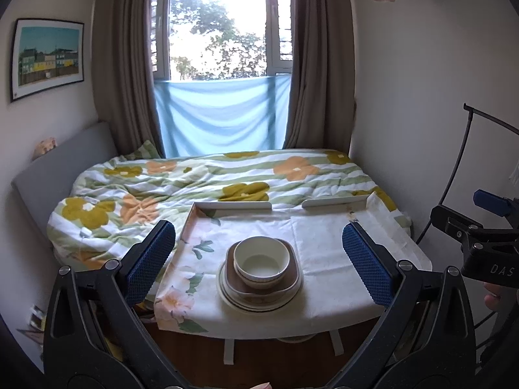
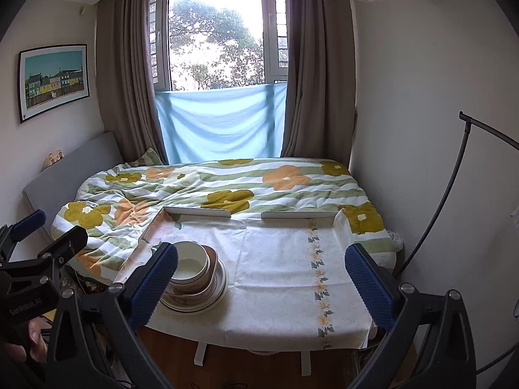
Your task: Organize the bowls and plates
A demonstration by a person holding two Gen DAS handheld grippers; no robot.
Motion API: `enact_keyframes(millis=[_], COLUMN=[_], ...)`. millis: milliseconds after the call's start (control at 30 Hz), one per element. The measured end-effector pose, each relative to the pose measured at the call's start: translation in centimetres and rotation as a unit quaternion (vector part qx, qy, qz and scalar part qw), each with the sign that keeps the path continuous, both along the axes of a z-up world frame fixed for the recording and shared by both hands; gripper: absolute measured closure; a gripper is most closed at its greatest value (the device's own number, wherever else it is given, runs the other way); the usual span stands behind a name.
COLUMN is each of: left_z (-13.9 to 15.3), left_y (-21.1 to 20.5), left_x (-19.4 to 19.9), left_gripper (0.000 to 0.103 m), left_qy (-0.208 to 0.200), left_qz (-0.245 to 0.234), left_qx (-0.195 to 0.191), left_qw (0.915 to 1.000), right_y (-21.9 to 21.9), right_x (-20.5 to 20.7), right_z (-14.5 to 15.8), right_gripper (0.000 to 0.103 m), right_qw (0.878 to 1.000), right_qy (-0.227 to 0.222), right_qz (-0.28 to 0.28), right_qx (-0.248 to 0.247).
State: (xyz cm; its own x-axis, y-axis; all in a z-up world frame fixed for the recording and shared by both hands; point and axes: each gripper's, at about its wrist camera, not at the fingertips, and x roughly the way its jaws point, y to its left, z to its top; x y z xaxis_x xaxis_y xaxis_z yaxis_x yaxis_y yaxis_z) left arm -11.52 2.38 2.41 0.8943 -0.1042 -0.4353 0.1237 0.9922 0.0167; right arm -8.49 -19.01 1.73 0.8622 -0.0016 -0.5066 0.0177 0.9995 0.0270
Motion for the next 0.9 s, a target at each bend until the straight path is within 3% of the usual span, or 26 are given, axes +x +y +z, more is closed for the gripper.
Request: enact_keyframes(millis=[900], left_z=[0.17], left_y=[0.31], left_x=[0.11], left_gripper=[0.001], left_qy=[-0.011], left_qz=[0.015], left_qx=[0.0], left_qw=[0.9998], right_y=[-0.09], right_x=[0.75], right_z=[-0.53], right_gripper=[0.001], right_qw=[1.0], right_qy=[0.004], right_qz=[0.002], right_qx=[0.003])
